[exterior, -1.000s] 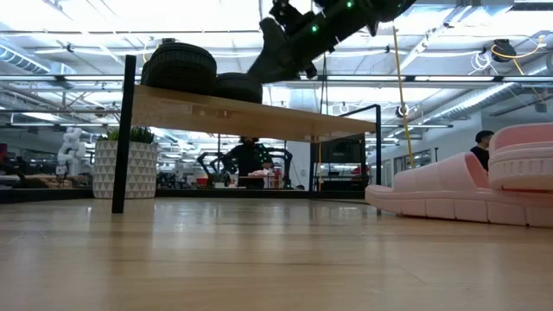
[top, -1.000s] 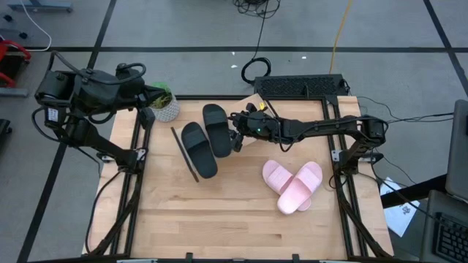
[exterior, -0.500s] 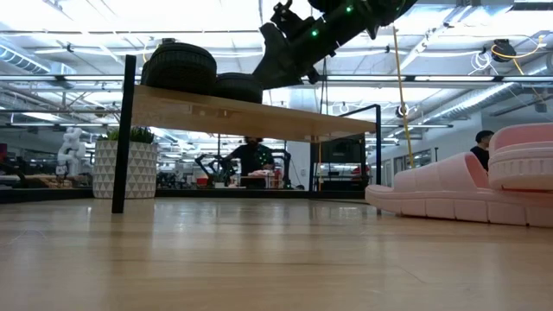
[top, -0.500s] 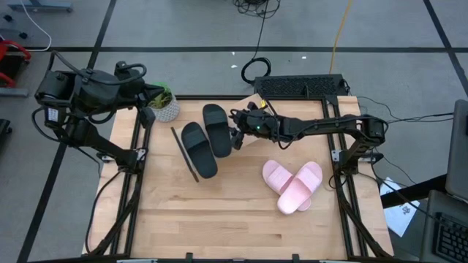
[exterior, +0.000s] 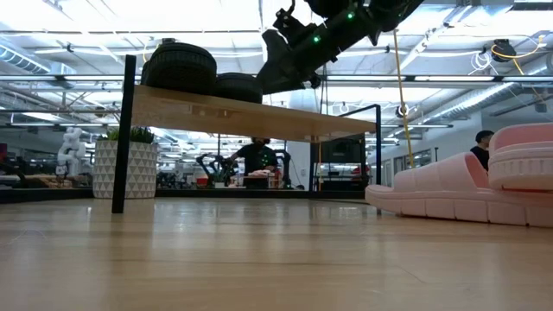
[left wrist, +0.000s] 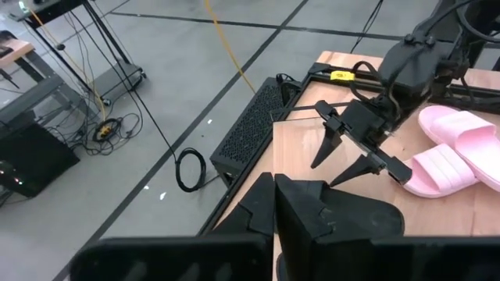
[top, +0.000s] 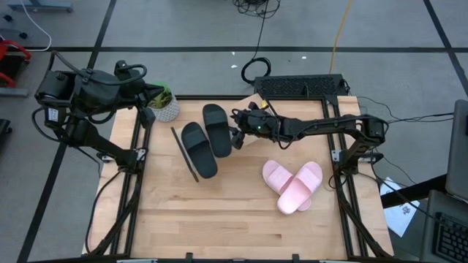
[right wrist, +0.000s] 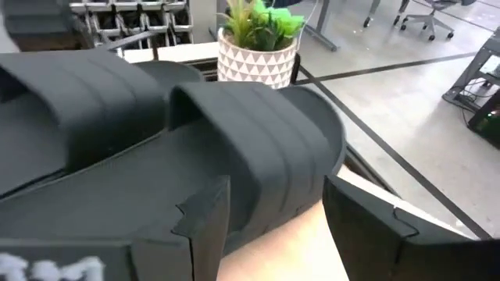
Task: Pick and place slides into the shelf
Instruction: Adjust the black slide on the shelf
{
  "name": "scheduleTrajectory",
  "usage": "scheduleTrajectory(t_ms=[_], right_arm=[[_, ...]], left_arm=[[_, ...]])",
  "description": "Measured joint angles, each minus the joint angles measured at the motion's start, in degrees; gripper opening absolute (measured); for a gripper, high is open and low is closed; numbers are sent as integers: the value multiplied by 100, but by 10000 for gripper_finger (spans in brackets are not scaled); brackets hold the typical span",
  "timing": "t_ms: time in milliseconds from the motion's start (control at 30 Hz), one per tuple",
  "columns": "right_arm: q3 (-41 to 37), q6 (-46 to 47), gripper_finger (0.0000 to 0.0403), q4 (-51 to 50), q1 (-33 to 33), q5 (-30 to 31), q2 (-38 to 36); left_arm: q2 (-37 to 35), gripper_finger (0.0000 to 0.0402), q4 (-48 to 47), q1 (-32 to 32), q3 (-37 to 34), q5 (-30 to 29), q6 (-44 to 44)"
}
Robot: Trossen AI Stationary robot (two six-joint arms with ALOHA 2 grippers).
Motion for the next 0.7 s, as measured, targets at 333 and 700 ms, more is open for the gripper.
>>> scheduleTrajectory(t_ms=[333, 700], right_arm=[[51, 156, 196, 659, -54, -300, 505], [133, 151, 196, 646, -43, -265, 610]], left_arm=[[0, 18, 0, 0, 0, 0, -10], [0, 2, 0, -2, 0, 2, 114]])
